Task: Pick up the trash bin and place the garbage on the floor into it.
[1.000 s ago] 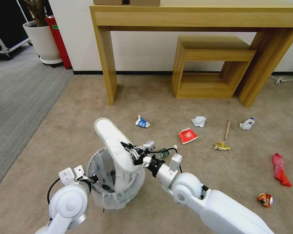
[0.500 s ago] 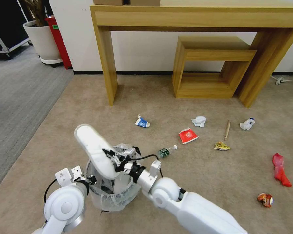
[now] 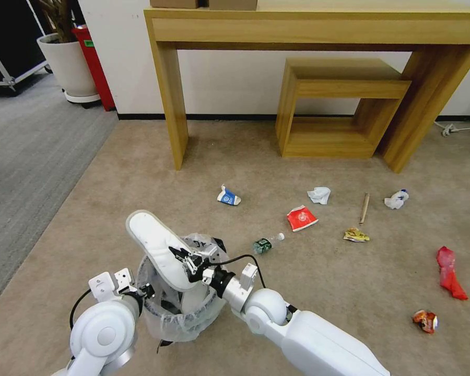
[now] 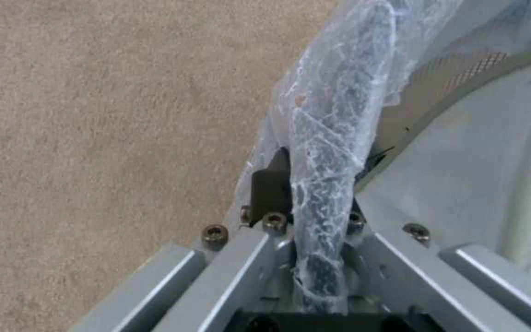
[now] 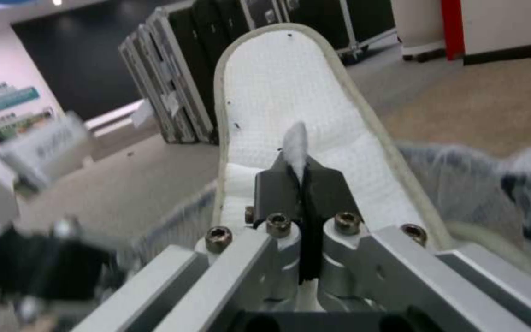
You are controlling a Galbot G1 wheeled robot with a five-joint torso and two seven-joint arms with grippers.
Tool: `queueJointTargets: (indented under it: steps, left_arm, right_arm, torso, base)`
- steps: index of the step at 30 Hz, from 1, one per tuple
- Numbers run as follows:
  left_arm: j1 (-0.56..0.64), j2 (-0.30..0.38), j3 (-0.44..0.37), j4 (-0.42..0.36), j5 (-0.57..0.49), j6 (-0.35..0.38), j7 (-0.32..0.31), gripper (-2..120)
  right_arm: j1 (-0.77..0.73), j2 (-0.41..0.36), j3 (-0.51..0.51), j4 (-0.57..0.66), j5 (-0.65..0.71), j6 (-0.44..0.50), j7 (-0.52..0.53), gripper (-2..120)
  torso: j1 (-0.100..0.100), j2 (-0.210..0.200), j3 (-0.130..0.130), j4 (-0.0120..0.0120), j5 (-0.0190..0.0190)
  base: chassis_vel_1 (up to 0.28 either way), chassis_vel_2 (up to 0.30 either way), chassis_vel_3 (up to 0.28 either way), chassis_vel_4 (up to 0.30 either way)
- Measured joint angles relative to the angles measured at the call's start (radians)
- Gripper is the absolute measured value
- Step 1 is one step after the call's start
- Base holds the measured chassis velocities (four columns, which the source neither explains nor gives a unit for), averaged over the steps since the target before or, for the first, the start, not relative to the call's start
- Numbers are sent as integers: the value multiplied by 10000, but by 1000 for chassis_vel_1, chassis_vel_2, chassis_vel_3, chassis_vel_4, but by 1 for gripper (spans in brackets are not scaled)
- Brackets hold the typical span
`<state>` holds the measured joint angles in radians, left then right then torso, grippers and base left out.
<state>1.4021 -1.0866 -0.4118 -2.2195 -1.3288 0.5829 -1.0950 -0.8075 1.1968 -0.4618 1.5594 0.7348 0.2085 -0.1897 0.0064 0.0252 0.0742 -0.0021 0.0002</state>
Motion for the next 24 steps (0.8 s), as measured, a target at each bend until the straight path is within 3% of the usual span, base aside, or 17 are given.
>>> queueJointTargets:
  steps: [5, 7, 19, 24]
  left_arm:
    - [18, 9, 1, 17, 6, -7, 2, 0]
    - [38, -10, 8, 34, 38, -7, 2, 0]
    - [140, -27, 61, 46, 161, 3, 8, 0]
    - [246, -99, 9, 44, 338, 55, 85, 0]
  right_arm:
    - [-32, -252, -59, -86, -321, 107, -49, 0]
    - [-28, -403, -55, -81, -327, 144, -207, 6]
    - [258, -655, -24, 79, -240, 139, -337, 48]
    - [412, -1143, 217, 692, 273, -163, -240, 68]
  torso:
    - [0, 0, 0, 0, 0]
    - [0, 1, 0, 0, -1]
    - [0, 1, 0, 0, 1]
    - [0, 0, 0, -1, -2]
  base:
    - [0, 0, 0, 0]
    - [0, 0, 0, 0]
    - [0, 0, 0, 0]
    - [0, 0, 0, 0]
